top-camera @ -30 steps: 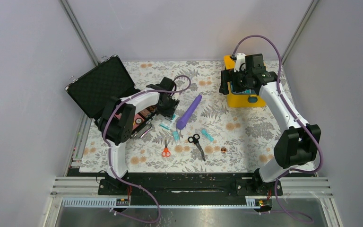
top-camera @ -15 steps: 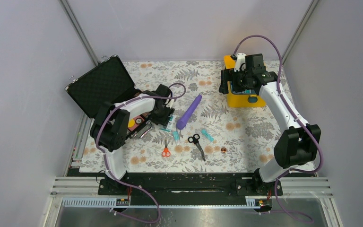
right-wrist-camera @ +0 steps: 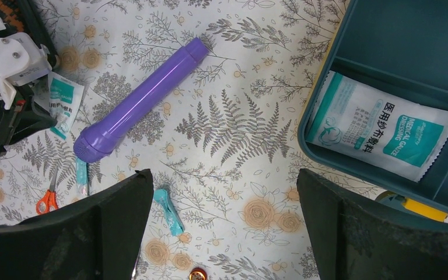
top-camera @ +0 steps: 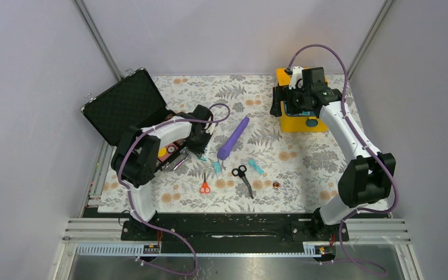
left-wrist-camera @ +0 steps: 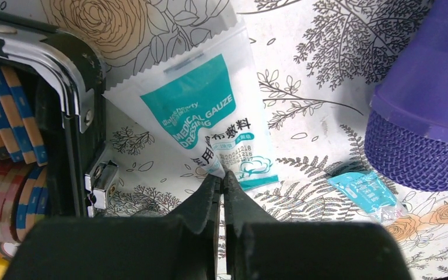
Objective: Organize the medicine kit
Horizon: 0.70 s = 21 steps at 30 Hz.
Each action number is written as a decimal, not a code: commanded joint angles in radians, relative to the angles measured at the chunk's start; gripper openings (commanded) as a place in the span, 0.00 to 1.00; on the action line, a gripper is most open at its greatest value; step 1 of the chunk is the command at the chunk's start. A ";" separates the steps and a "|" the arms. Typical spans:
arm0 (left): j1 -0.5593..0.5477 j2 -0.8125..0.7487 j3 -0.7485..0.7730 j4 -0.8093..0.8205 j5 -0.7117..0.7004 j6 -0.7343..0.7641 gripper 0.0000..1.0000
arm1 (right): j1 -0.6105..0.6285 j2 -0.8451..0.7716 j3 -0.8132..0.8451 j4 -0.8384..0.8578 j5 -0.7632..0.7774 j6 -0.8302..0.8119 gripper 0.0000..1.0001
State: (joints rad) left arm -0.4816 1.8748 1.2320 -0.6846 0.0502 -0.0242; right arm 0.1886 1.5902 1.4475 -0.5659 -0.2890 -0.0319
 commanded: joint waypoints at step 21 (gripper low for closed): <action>0.100 -0.098 0.388 0.186 0.571 -0.069 0.00 | 0.096 0.218 0.180 0.307 -0.417 0.367 0.82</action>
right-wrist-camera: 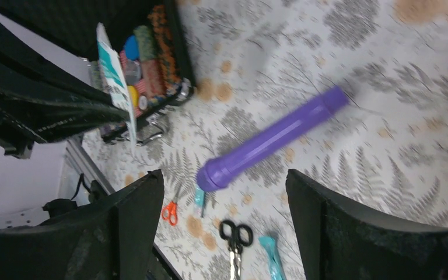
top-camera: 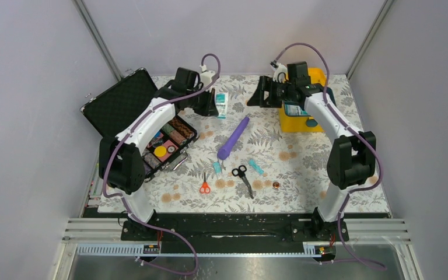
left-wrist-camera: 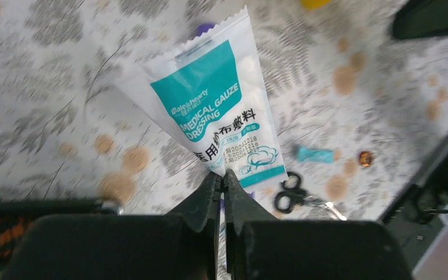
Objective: Organize the medicine kit
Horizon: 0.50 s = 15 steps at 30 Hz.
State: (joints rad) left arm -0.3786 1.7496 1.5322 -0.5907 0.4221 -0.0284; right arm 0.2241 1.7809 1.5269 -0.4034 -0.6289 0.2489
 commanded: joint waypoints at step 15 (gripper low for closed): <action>-0.002 0.061 0.124 0.115 0.315 -0.070 0.00 | 0.133 0.153 0.194 0.299 -0.156 0.190 0.53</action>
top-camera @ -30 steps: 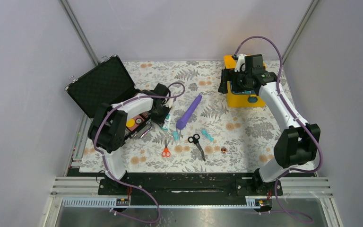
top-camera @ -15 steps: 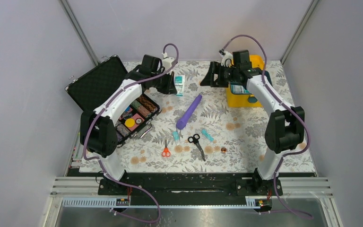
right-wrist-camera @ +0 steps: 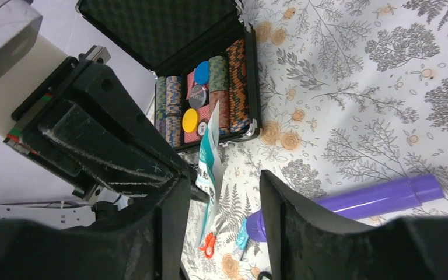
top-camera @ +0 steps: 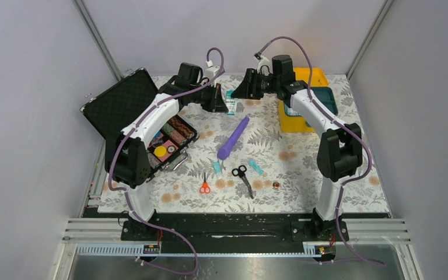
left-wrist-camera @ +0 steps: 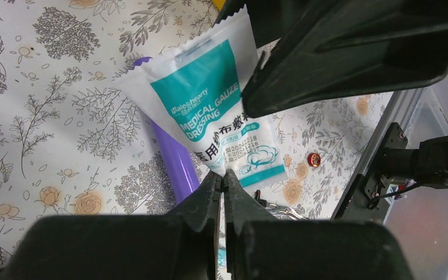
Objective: Organize the medicine kit
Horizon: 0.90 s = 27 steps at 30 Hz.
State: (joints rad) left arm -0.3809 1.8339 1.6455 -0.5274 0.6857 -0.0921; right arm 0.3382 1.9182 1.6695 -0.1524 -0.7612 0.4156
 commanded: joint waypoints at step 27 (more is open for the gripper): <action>0.047 -0.073 -0.049 0.049 -0.075 -0.031 0.54 | -0.309 -0.118 0.361 -1.086 0.265 -1.496 0.00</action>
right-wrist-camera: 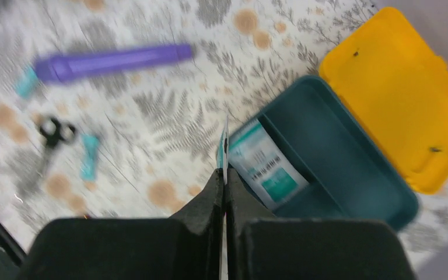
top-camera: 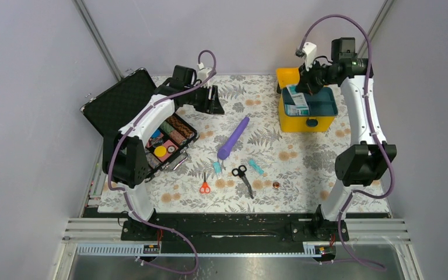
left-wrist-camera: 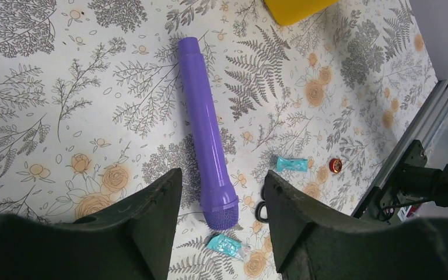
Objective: Organize the medicine kit
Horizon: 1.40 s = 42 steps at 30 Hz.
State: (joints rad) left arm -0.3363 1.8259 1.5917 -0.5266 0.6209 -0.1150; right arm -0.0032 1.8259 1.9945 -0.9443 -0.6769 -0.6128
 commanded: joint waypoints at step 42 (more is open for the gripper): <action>0.009 -0.115 -0.052 0.023 -0.092 0.057 0.54 | 0.091 0.295 0.285 -0.519 0.317 -0.936 0.00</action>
State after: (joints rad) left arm -0.3336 1.7603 1.5440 -0.5301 0.5465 -0.0750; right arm 0.0826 2.1120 2.2475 -1.4162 -0.3901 -1.5150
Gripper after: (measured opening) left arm 0.545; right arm 0.018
